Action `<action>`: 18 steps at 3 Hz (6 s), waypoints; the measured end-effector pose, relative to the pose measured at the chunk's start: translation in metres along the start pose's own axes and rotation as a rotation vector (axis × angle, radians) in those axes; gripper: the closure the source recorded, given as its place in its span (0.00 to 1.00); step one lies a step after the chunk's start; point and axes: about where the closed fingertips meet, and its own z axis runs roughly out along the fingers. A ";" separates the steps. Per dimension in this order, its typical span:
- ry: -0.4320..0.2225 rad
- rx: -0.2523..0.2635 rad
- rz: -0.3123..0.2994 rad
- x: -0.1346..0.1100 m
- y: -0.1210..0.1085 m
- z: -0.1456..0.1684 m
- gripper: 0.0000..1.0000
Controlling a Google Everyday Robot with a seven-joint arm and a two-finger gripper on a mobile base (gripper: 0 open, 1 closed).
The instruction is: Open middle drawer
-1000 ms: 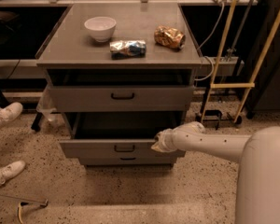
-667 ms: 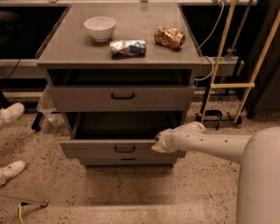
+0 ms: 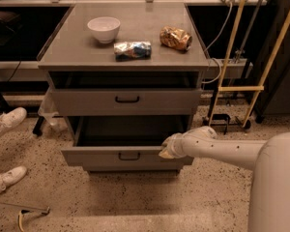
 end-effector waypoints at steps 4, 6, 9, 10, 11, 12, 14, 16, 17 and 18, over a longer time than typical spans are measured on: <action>0.004 -0.007 -0.014 0.001 0.016 -0.005 1.00; 0.003 -0.005 -0.012 0.003 0.022 -0.009 1.00; 0.001 -0.003 0.002 0.008 0.034 -0.015 1.00; 0.001 -0.003 0.002 0.006 0.034 -0.015 1.00; 0.007 0.012 0.007 0.012 0.031 -0.022 1.00; 0.007 0.010 0.017 0.017 0.039 -0.026 1.00; 0.018 0.009 0.007 0.015 0.038 -0.025 1.00; 0.030 0.008 0.005 0.017 0.039 -0.026 1.00; 0.034 0.003 0.007 0.021 0.045 -0.028 1.00; 0.034 0.003 0.007 0.018 0.045 -0.028 1.00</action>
Offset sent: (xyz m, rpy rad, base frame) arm -0.4880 -0.0743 -0.1425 -0.0168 0.4067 -0.2517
